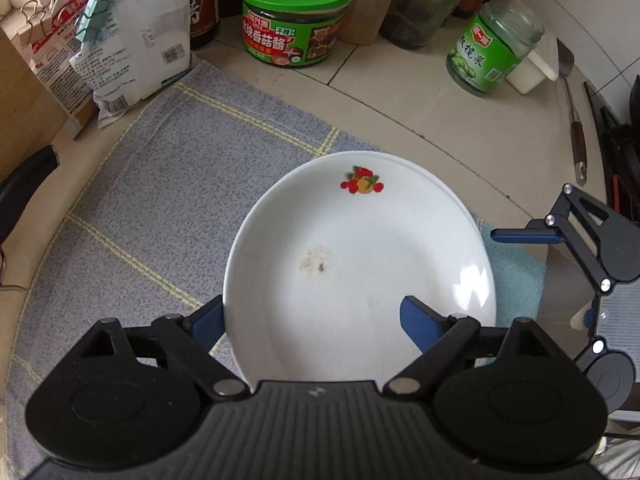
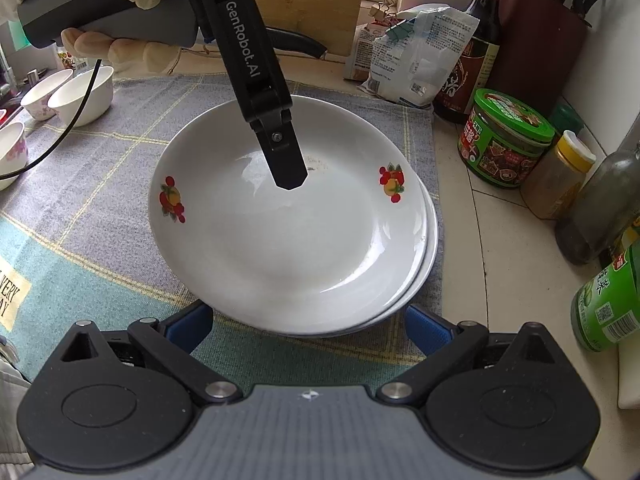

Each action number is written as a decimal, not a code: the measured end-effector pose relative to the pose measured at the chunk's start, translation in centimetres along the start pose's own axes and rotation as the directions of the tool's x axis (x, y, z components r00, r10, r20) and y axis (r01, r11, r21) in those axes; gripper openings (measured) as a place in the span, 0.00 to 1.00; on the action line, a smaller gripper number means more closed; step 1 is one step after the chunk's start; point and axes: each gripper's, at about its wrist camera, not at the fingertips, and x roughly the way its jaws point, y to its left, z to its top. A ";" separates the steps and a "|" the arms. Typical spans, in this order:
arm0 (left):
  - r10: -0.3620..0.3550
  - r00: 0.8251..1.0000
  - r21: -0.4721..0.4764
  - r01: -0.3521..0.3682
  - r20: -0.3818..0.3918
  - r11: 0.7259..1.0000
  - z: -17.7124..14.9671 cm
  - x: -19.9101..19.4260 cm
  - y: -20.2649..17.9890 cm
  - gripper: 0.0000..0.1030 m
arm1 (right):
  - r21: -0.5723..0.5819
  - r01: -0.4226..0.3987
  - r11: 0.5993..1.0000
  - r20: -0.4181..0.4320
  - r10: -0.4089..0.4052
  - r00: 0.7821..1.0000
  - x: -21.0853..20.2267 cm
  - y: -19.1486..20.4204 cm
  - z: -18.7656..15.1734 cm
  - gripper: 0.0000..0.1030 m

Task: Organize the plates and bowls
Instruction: 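Open the left gripper to release the plate and pull it away, then move the right gripper to the plain white bowl on the towel, then close the right gripper on the rim of the white bowl, then lift and carry the white bowl with the right gripper toward the plate stack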

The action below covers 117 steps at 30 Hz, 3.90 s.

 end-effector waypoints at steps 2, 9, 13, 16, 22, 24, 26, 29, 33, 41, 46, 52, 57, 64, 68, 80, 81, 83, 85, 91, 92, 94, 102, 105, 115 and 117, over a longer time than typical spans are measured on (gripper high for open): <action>-0.016 1.000 -0.004 0.016 0.000 1.000 -0.2 0.1 0.2 0.88 | 0.003 -0.005 1.000 0.002 0.005 1.000 0.0 0.0 0.0 1.00; -0.006 0.996 0.047 0.002 0.094 0.999 -0.9 -1.1 -0.8 0.88 | -0.013 0.004 1.000 0.011 -0.004 1.000 -0.4 0.1 0.2 1.00; 0.009 0.972 0.102 -0.034 0.237 0.994 -2.3 -2.8 -2.0 0.89 | -0.014 0.011 1.000 0.025 -0.010 1.000 -0.9 0.0 0.3 1.00; 0.048 0.933 0.103 -0.091 0.355 0.990 -3.9 -4.6 -2.8 0.89 | -0.009 0.021 1.000 0.046 -0.020 0.999 -1.5 -0.3 0.6 1.00; 0.162 0.830 -0.013 -0.184 0.533 0.983 -8.6 -7.9 -4.4 0.97 | 0.039 0.043 0.998 0.108 -0.047 0.993 -2.3 -0.8 1.2 1.00; 0.213 0.802 -0.078 -0.205 0.558 0.976 -10.4 -8.6 -5.0 0.98 | 0.049 0.041 0.998 0.134 -0.047 0.990 -2.4 -0.8 1.4 1.00; 0.260 0.778 -0.149 -0.212 0.572 0.966 -12.2 -9.0 -5.4 0.98 | 0.055 0.046 0.997 0.158 -0.055 0.986 -2.5 -0.7 1.8 1.00; 0.282 0.778 -0.249 -0.166 0.562 0.954 -15.2 -9.2 -5.5 0.98 | 0.071 0.023 0.997 0.193 -0.036 0.981 -2.5 -0.4 2.6 1.00; 0.433 0.719 -0.380 -0.250 0.544 0.891 -19.7 -9.5 -6.1 0.98 | 0.060 0.016 0.998 0.221 -0.029 0.975 -2.0 1.0 4.1 1.00; 0.597 0.662 -0.524 -0.344 0.453 0.779 -29.3 -9.9 -5.8 0.98 | -0.079 -0.046 0.996 0.228 0.063 0.972 -0.7 8.6 6.7 1.00; 0.646 0.644 -0.602 -0.342 0.410 0.722 -36.6 -11.2 -4.9 0.98 | -0.155 -0.124 0.980 0.202 0.154 0.967 0.6 15.4 8.1 1.00; 0.649 0.683 -0.675 -0.308 0.334 0.671 -43.6 -11.0 -2.2 0.98 | -0.203 -0.204 0.958 0.181 0.242 0.953 1.3 22.2 9.8 1.00; 0.609 0.725 -0.669 -0.282 0.320 0.687 -46.7 -8.9 -0.3 0.98 | -0.230 -0.235 0.945 0.143 0.272 0.952 2.4 26.2 11.1 1.00; 0.573 0.737 -0.601 -0.288 0.358 0.746 -46.6 -7.2 1.4 0.98 | -0.255 -0.232 0.939 0.096 0.263 0.960 3.6 29.4 11.5 1.00; 0.547 0.768 -0.589 -0.283 0.334 0.757 -46.4 -6.1 2.9 0.99 | -0.266 -0.235 0.935 0.072 0.262 0.962 4.1 30.4 11.9 1.00; 0.537 0.761 -0.570 -0.274 0.365 0.775 -46.6 -6.3 3.3 0.99 | -0.311 -0.294 0.904 0.007 0.311 0.950 6.1 32.2 12.7 1.00; 0.535 0.762 -0.561 -0.279 0.365 0.779 -46.6 -6.3 3.3 0.99 | -0.311 -0.303 0.901 0.003 0.320 0.947 6.2 32.4 12.7 1.00; 0.543 0.755 -0.542 -0.299 0.368 0.785 -46.5 -6.6 3.1 0.98 | -0.311 -0.319 0.895 -0.009 0.333 0.943 6.4 32.6 12.9 1.00; 0.539 0.752 -0.518 -0.310 0.380 0.797 -46.4 -6.9 2.9 0.97 | -0.312 -0.335 0.889 -0.018 0.347 0.938 6.7 32.7 13.0 1.00; 0.545 0.730 -0.469 -0.343 0.412 0.814 -46.0 -7.9 2.5 0.91 | -0.308 -0.370 0.876 -0.038 0.377 0.925 7.1 33.2 13.3 0.95; 0.547 0.726 -0.459 -0.352 0.416 0.816 -45.9 -8.0 2.3 0.91 | -0.306 -0.376 0.875 -0.041 0.383 0.923 7.2 33.2 13.3 0.94; 0.553 0.715 -0.429 -0.377 0.429 0.821 -45.8 -8.0 2.0 0.91 | -0.300 -0.391 0.870 -0.050 0.395 0.917 7.3 33.3 13.5 0.86; 0.523 0.726 -0.401 -0.360 0.447 0.842 -45.7 -8.1 2.1 0.82 | -0.305 -0.417 0.856 -0.070 0.416 0.907 7.5 33.7 13.7 0.74; 0.520 0.731 -0.406 -0.354 0.442 0.843 -45.6 -8.2 2.2 0.82 | -0.304 -0.422 0.854 -0.070 0.422 0.904 7.5 33.8 13.7 0.72; 0.506 0.750 -0.408 -0.340 0.425 0.847 -45.1 -8.5 2.2 0.82 | -0.303 -0.422 0.854 -0.058 0.426 0.903 6.7 33.6 13.6 0.71; 0.505 0.752 -0.396 -0.348 0.423 0.850 -44.7 -8.8 1.9 0.82 | -0.299 -0.418 0.858 -0.051 0.423 0.905 6.4 33.3 13.6 0.71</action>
